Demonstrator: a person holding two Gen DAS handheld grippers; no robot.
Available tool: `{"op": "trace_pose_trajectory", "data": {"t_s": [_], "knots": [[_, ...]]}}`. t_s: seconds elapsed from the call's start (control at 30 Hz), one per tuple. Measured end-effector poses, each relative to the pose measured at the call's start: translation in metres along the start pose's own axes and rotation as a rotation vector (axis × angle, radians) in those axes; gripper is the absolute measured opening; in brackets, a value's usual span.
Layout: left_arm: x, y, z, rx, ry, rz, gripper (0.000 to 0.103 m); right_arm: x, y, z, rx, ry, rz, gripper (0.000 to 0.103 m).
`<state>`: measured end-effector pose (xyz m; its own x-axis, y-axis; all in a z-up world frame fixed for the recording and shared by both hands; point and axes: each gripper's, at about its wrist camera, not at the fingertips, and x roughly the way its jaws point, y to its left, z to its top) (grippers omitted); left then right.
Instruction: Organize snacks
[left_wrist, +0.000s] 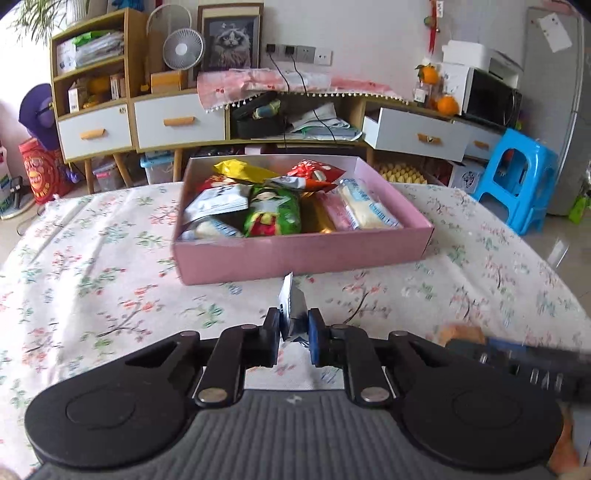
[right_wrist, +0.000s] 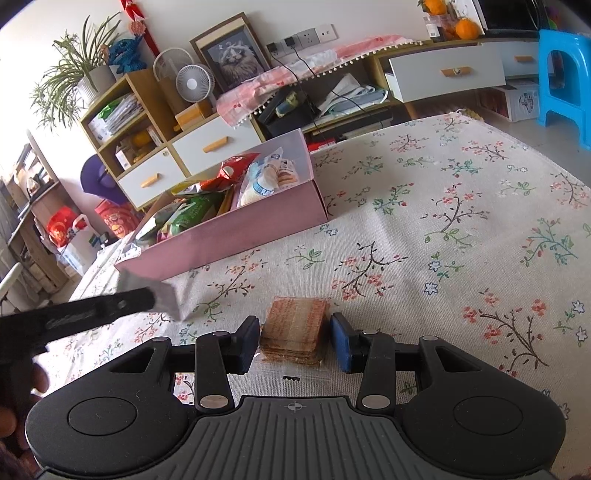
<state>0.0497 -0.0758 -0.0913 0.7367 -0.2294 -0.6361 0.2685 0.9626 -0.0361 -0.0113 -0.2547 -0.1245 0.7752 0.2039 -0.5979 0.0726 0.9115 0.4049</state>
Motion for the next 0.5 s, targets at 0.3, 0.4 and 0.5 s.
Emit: {"op": "trace_pose_trajectory", "data": {"t_s": [0.3,0.4,0.5], "knots": [[-0.007,0.015,-0.019,0.042,0.023,0.068,0.025,0.001,0.002,-0.001,-0.010,0.000,-0.008,0.043],[-0.004,0.016,-0.016,0.018,0.027,0.035,0.037,0.001,0.003,-0.001,-0.010,0.001,-0.010,0.043],[0.005,0.013,-0.014,-0.004,0.043,0.001,0.049,0.001,0.003,-0.001,-0.009,0.001,-0.009,0.043]]}}
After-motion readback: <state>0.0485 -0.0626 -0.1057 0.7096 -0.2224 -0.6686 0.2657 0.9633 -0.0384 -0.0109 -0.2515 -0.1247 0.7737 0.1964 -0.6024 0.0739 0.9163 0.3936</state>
